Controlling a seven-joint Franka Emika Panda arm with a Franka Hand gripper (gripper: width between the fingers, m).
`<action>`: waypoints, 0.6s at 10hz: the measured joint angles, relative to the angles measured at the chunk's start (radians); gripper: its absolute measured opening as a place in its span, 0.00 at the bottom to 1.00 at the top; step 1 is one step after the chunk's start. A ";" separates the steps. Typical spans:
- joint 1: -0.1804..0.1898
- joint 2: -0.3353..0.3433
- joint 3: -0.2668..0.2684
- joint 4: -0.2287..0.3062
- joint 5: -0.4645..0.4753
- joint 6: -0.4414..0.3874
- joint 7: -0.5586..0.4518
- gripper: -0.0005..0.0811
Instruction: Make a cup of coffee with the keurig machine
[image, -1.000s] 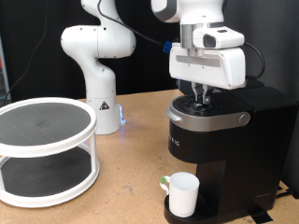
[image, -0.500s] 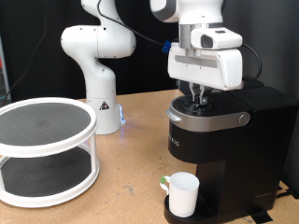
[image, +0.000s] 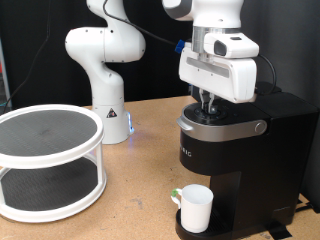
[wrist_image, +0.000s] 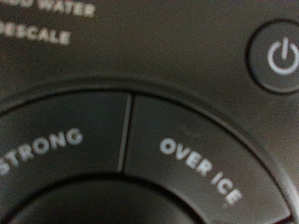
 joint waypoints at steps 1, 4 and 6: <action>0.000 0.015 0.000 0.020 -0.005 -0.026 0.013 0.01; 0.000 0.033 -0.001 0.046 -0.001 -0.063 0.020 0.01; 0.000 0.035 -0.005 0.050 0.015 -0.076 0.015 0.01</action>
